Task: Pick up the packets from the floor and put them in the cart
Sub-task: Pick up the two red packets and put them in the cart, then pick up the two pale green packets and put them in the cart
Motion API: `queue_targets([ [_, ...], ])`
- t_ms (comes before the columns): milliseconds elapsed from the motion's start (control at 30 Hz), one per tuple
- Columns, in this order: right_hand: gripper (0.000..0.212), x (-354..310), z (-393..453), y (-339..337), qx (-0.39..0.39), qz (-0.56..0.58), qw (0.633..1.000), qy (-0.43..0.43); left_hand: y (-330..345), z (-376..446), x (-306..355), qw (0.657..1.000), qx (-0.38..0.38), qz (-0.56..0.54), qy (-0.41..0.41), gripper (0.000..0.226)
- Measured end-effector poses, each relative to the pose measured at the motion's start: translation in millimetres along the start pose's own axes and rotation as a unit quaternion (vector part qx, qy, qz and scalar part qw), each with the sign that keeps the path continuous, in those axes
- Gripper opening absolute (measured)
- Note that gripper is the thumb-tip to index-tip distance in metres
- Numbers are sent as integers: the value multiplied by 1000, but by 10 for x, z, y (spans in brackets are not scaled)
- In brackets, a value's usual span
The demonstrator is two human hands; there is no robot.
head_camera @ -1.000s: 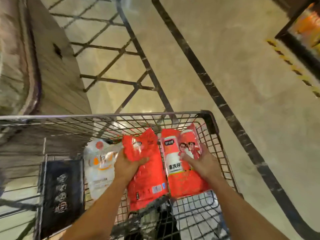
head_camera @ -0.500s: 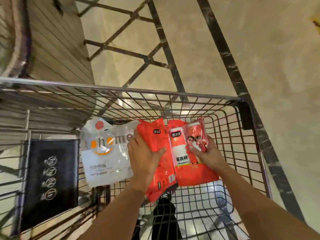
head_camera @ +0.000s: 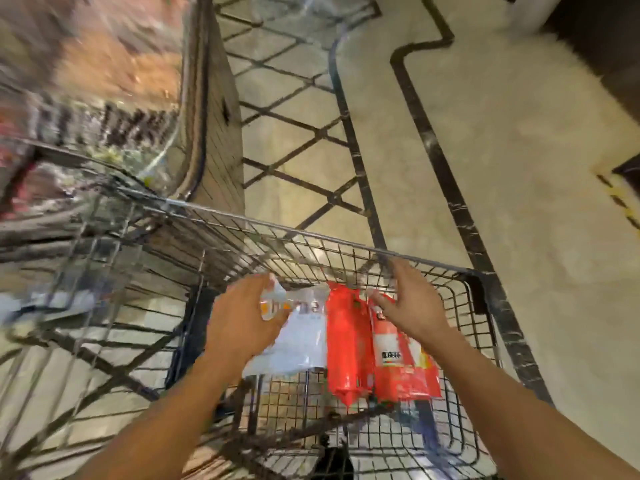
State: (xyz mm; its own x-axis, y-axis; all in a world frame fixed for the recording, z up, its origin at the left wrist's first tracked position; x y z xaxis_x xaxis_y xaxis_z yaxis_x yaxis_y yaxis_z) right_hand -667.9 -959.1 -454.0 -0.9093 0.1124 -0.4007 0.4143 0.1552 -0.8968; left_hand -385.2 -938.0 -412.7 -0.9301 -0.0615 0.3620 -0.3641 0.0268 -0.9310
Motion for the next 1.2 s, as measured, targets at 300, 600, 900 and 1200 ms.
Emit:
queue_targets([
  [300, 77, -3510, -531, -502, 41, -63, 967, -244, -3163, -1139, -2008, 953, 219, 204, -42, 79],
  [600, 72, -7527, -2593, -285, 65, -33, 858, -509, -5385, -3600, -4255, 891, 335, 198, -233, 72],
  [900, 80, -10003, -4075, 904, 15, -21, 773, -634, -6147, -5499, -6340, 804, 375, 224, -404, 78],
  [1200, 79, -12360, -4821, 2449, -66, -14, 715, -696, -6620, -6236, -8418, 736, 385, 151, -536, 72],
])
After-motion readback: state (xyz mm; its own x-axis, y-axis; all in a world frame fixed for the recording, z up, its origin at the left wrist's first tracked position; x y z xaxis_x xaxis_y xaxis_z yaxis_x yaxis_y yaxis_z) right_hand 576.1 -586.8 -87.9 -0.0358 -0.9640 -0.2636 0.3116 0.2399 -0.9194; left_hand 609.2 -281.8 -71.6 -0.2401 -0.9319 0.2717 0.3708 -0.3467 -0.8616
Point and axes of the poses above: each hand's wrist, its own z-axis towards the middle knuckle, its own y-axis out of the palm, x = y × z, the point moved 9 cm from there along z, towards the middle knuckle, and after that the axes turned 8 degrees about x, right-handed, at the moved point
